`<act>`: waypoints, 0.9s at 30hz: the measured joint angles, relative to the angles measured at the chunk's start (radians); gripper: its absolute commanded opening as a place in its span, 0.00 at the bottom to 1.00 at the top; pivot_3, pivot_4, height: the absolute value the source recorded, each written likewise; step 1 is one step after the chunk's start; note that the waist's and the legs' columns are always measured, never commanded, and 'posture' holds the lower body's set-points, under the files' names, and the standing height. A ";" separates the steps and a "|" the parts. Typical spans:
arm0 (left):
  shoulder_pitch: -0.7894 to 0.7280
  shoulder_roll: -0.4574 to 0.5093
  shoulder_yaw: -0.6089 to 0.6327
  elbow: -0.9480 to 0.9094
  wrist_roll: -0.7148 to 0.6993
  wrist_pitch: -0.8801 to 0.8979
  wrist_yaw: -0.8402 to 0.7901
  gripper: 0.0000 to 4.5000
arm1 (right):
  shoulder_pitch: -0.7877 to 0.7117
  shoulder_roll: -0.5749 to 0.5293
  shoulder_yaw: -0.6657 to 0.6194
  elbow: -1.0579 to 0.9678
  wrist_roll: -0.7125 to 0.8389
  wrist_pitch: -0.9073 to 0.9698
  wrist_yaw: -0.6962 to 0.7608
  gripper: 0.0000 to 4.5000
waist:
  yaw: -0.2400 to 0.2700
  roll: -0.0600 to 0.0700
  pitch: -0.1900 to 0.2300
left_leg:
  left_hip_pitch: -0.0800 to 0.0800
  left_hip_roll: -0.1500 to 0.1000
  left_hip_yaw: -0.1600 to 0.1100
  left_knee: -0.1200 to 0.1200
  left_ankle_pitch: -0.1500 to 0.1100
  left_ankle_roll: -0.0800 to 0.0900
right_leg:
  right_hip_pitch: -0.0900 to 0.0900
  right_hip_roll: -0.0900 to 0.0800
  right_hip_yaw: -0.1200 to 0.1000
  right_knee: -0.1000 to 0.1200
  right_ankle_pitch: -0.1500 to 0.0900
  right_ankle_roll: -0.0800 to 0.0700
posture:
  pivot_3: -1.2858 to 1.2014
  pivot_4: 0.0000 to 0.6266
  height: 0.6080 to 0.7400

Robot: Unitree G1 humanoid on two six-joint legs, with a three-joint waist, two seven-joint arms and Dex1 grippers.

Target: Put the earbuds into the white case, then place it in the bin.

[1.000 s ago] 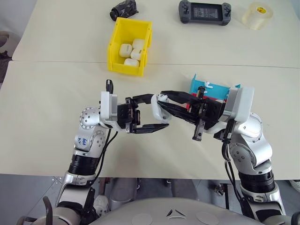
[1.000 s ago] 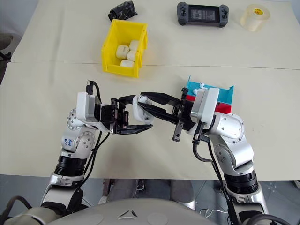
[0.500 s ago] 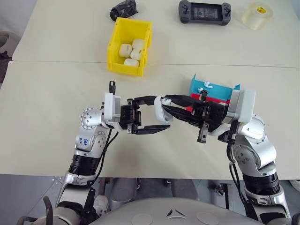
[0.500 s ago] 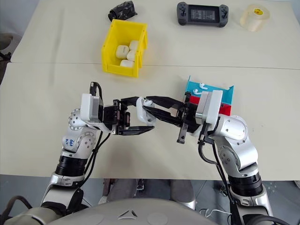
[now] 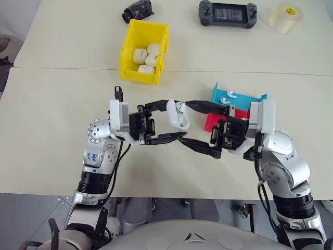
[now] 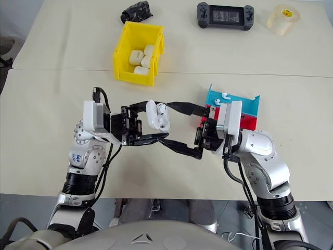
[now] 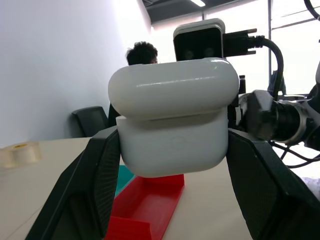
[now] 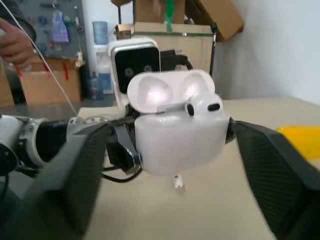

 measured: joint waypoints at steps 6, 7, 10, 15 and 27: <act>-0.004 -0.008 0.007 0.000 -0.005 -0.002 0.009 0.63 | 0.004 -0.015 -0.061 0.007 -0.007 -0.002 -0.004 1.00 | 0.001 0.000 0.000 | 0.000 0.000 0.000 0.000 0.000 0.000 | 0.000 0.000 0.000 0.000 0.000 0.000 | 0.52 0.24 1.00; -0.005 -0.008 0.008 0.001 -0.005 -0.002 0.010 0.63 | 0.018 -0.030 -0.090 0.006 -0.006 -0.007 -0.004 1.00 | 0.001 0.000 0.000 | 0.000 0.000 0.000 0.000 0.000 0.000 | 0.000 0.000 0.000 0.000 0.000 0.000 | 0.52 0.24 1.00; 0.001 -0.008 -0.003 0.000 -0.005 -0.006 0.001 0.63 | 0.075 -0.089 -0.209 0.037 -0.014 -0.021 -0.009 1.00 | 0.013 0.000 0.000 | 0.000 -0.001 0.000 0.000 0.000 0.001 | 0.001 0.000 0.000 -0.001 0.000 0.000 | 0.52 0.24 1.00; 0.020 -0.009 -0.008 -0.001 -0.005 -0.025 -0.003 0.63 | 0.162 -0.136 -0.337 0.098 -0.043 -0.064 0.004 1.00 | 0.020 0.000 0.000 | 0.000 0.000 0.001 0.000 0.000 0.001 | 0.001 0.000 0.000 -0.001 0.000 0.000 | 0.52 0.24 1.00; 0.046 0.003 -0.049 -0.001 -0.004 -0.070 -0.058 0.63 | 0.338 -0.216 -0.573 0.439 -0.131 -0.232 0.087 0.24 | 0.013 0.000 0.000 | 0.002 0.001 0.003 0.000 0.000 0.001 | 0.002 0.001 0.001 -0.001 0.000 0.000 | 0.52 0.24 1.00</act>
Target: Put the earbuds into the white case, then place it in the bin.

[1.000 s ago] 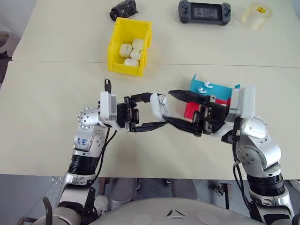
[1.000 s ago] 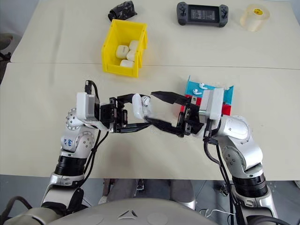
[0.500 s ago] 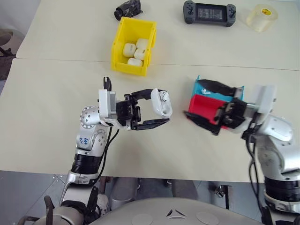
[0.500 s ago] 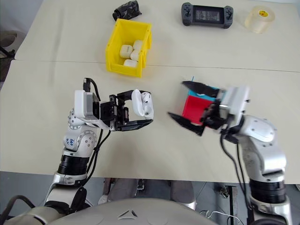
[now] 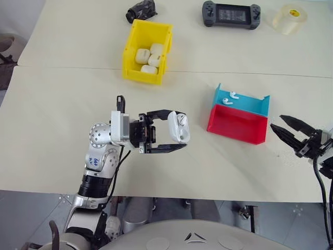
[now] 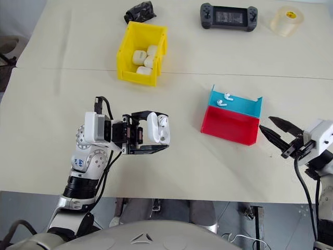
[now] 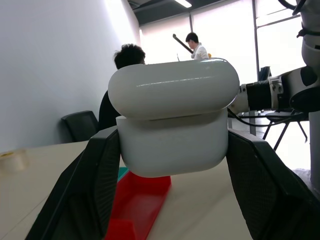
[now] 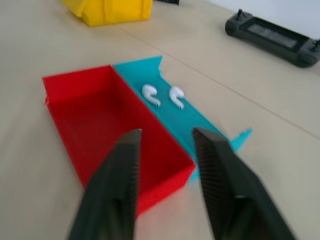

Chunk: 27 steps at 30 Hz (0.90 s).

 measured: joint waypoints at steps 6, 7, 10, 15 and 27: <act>0.024 0.003 -0.003 -0.003 0.001 -0.011 0.004 0.63 | -0.041 -0.052 0.031 -0.075 0.059 0.187 -0.015 0.47 | -0.005 0.000 0.000 | 0.000 0.001 -0.001 0.000 0.001 -0.001 | 0.000 0.000 0.001 0.001 0.000 0.000 | 0.52 0.24 1.00; 0.030 0.004 -0.004 -0.004 0.001 -0.013 0.004 0.63 | -0.066 -0.070 0.048 -0.095 0.067 0.222 -0.017 0.53 | -0.005 0.000 0.000 | 0.001 0.001 -0.001 0.000 0.001 -0.001 | 0.000 0.000 0.001 0.001 0.000 0.000 | 0.52 0.24 1.00; 0.036 0.005 -0.007 -0.006 0.005 -0.022 0.004 0.63 | -0.170 -0.115 0.103 -0.132 0.067 0.299 -0.030 0.76 | -0.003 0.000 0.000 | 0.000 0.001 -0.001 0.000 0.001 -0.001 | 0.000 0.000 0.000 0.001 0.000 0.000 | 0.52 0.24 1.00; 0.042 0.006 -0.013 -0.011 0.008 -0.033 0.007 0.63 | -0.360 -0.194 0.229 -0.137 0.037 0.457 -0.060 0.99 | 0.005 0.000 0.000 | -0.001 0.000 -0.002 0.000 0.001 -0.001 | -0.001 0.000 -0.001 -0.001 0.000 0.000 | 0.52 0.24 1.00; 0.066 0.012 -0.033 -0.061 0.016 -0.034 0.047 0.63 | -1.006 -0.179 0.738 0.278 -0.308 0.772 -0.078 0.99 | 0.004 0.001 0.000 | -0.004 -0.001 -0.002 0.000 0.001 -0.001 | -0.004 -0.002 -0.001 -0.001 0.000 -0.001 | 0.52 0.24 1.00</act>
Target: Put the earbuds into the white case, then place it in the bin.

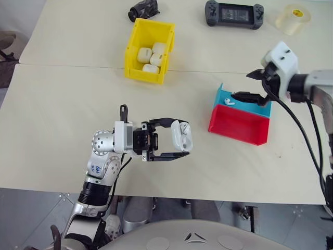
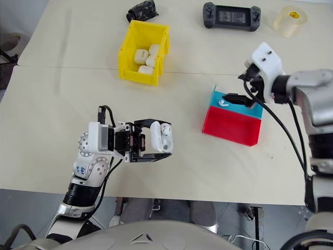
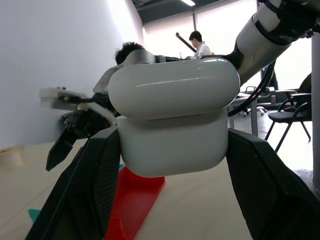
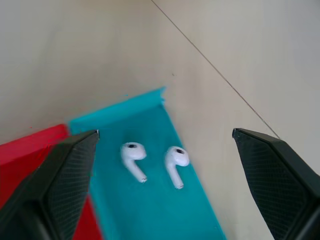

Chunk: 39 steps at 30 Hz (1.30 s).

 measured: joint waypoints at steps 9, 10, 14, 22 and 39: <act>-0.001 -0.006 -0.004 0.000 0.007 -0.010 0.014 0.63 | -0.174 0.102 0.127 0.352 -0.195 -0.129 0.082 0.99 | -0.001 0.000 0.000 | -0.001 0.000 0.000 0.000 0.000 0.000 | -0.001 0.000 -0.002 0.001 0.000 0.000 | 0.52 0.24 1.00; 0.000 -0.007 -0.005 0.002 0.009 -0.016 0.013 0.63 | -0.191 0.113 0.137 0.390 -0.213 -0.151 0.095 0.99 | -0.003 0.000 0.000 | -0.001 0.000 0.000 0.000 0.000 0.000 | -0.001 0.000 -0.002 0.001 0.000 0.000 | 0.52 0.24 1.00; 0.008 -0.005 -0.006 0.015 0.014 -0.031 0.012 0.63 | -0.220 0.140 0.147 0.490 -0.259 -0.214 0.144 0.99 | -0.007 0.000 0.000 | -0.001 0.000 0.000 0.000 0.000 0.000 | -0.001 0.000 -0.002 0.001 0.000 0.000 | 0.52 0.24 1.00; 0.026 -0.003 -0.006 0.018 0.014 -0.048 0.012 0.63 | -0.251 0.166 0.144 0.575 -0.310 -0.309 0.210 0.78 | -0.021 0.000 0.000 | 0.000 0.000 0.000 0.001 0.000 0.000 | 0.000 0.000 -0.002 0.002 0.000 0.000 | 0.52 0.24 1.00; 0.022 0.008 -0.006 -0.004 0.017 -0.034 0.052 0.63 | -0.285 0.215 0.123 0.664 -0.377 -0.418 0.246 0.56 | -0.023 0.000 0.000 | 0.001 0.000 0.000 0.001 0.001 -0.001 | 0.000 0.000 -0.001 0.003 0.000 0.000 | 0.52 0.24 1.00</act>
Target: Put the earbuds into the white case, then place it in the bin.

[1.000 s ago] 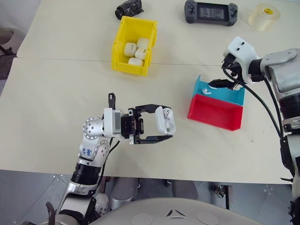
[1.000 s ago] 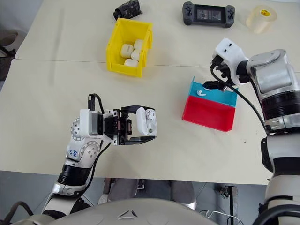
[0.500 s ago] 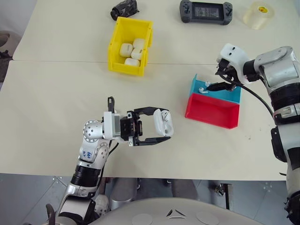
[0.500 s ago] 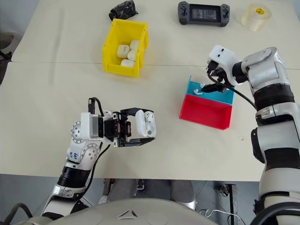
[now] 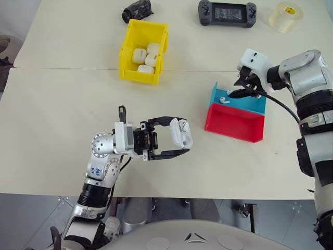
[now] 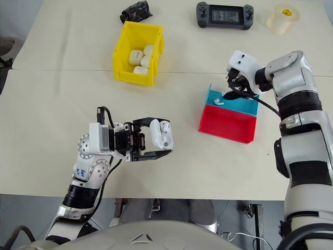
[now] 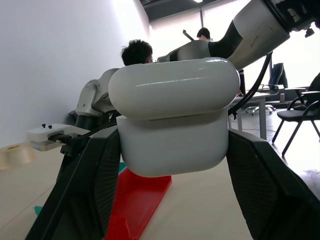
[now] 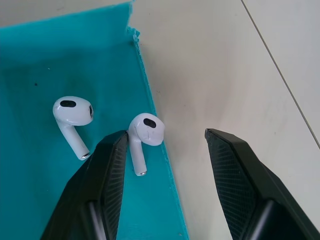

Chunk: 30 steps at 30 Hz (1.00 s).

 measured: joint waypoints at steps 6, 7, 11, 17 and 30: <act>-0.006 0.003 0.000 -0.010 0.002 0.011 0.016 0.63 | -0.001 0.015 -0.011 0.004 -0.012 -0.007 0.018 0.38 | -0.002 0.000 0.000 | 0.001 0.000 0.000 0.000 0.000 0.000 | 0.000 0.000 0.000 0.000 0.000 0.000 | 0.52 0.24 1.00; -0.006 0.004 0.000 -0.011 0.002 0.013 0.019 0.63 | -0.001 0.020 -0.013 0.004 -0.013 -0.007 0.023 0.30 | -0.003 0.000 0.000 | 0.001 0.000 0.000 0.000 0.000 -0.001 | 0.000 0.000 0.000 0.000 0.000 0.000 | 0.52 0.24 1.00; -0.006 0.007 0.000 -0.022 0.002 0.021 0.028 0.63 | -0.001 0.028 -0.018 0.003 -0.019 -0.008 0.033 0.11 | -0.002 0.000 0.000 | 0.001 0.000 0.000 0.000 0.001 -0.001 | 0.001 0.000 0.000 0.001 0.000 0.000 | 0.52 0.24 1.00; -0.006 0.023 0.000 -0.048 0.002 0.030 0.035 0.63 | 0.001 0.034 -0.027 0.000 -0.022 -0.003 0.026 0.11 | -0.003 0.000 0.000 | 0.001 0.000 0.000 0.000 0.001 -0.001 | 0.001 0.000 0.000 0.001 0.000 0.000 | 0.52 0.24 1.00; -0.022 0.026 0.000 -0.048 0.001 0.041 0.036 0.63 | 0.109 -0.038 -0.186 -0.299 0.116 0.176 0.087 0.11 | 0.005 0.001 0.001 | -0.002 0.000 -0.001 -0.002 0.000 -0.001 | -0.002 0.000 -0.001 0.000 0.000 0.000 | 0.52 0.24 1.00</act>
